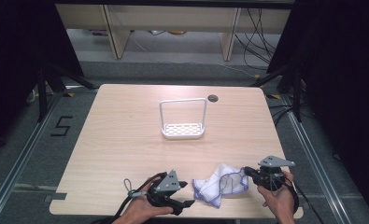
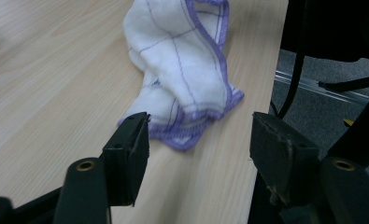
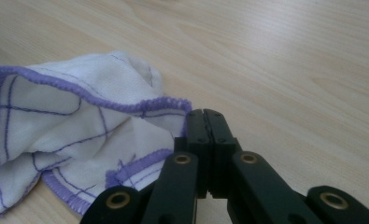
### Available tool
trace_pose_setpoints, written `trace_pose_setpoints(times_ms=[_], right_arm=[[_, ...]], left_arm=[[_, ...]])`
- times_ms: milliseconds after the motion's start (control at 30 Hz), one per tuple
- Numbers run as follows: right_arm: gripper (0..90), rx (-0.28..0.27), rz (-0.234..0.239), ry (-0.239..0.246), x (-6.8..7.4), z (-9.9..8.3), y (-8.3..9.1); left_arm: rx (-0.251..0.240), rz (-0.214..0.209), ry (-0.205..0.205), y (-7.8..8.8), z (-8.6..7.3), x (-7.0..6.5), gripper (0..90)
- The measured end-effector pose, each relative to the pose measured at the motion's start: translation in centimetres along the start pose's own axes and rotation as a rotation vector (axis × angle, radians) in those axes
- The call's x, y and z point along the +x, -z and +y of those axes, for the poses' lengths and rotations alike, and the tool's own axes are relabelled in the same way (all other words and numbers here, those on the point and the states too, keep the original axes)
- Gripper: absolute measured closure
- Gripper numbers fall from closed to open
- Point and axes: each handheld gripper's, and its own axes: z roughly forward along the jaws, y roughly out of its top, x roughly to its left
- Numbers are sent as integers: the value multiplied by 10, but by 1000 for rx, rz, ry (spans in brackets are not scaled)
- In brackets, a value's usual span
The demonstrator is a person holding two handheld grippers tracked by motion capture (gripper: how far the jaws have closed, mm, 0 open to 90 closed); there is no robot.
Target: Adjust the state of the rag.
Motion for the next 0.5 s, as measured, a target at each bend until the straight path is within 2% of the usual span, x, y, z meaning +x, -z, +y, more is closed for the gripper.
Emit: trace_pose_setpoints(times_ms=[33, 67, 100, 133, 167, 200, 233, 300, 333, 367, 400, 433, 467, 500], right_arm=[[900, 2, -27, 3, 0, 0, 0], [900, 5, -24, -5, 0, 0, -1], [900, 4, -30, 4, 0, 0, -2], [900, 13, -6, -4, 0, 0, -2], [900, 18, -13, -3, 0, 1, -2], [900, 19, -20, -24, 3, 1, -2], [900, 16, -18, 3, 1, 2, -3], [900, 6, -28, 21, 1, 2, -4], [900, 9, -24, 18, 2, 2, -4], [900, -4, -17, 44, 0, 2, -6], [900, 28, -29, -28, 4, 2, -4], [900, 8, -32, 15, 0, 2, -6], [900, 7, -21, 30, -2, 1, -7], [900, 21, -35, 16, -2, 1, -6]], left_arm=[[-5, -16, -2, -5, 3, -1, 390], [-1, -4, -13, -9, 5, -3, 393], [-7, -14, -14, -14, 7, -5, 402], [-4, -23, -26, -18, 9, -6, 418], [-13, -27, -21, -22, 11, -9, 426], [-8, -32, -36, -25, 14, -10, 437], [-1, -45, -51, -28, 16, -12, 447], [8, -52, -61, -37, 21, -15, 448], [15, -46, -62, -42, 23, -16, 447], [14, -56, -56, -48, 25, -17, 441], [21, -47, -63, -51, 27, -17, 432], [21, -42, -52, -56, 28, -17, 414], [29, -6, -48, -60, 30, -19, 383], [31, 1, -55, -63, 31, -20, 368]])
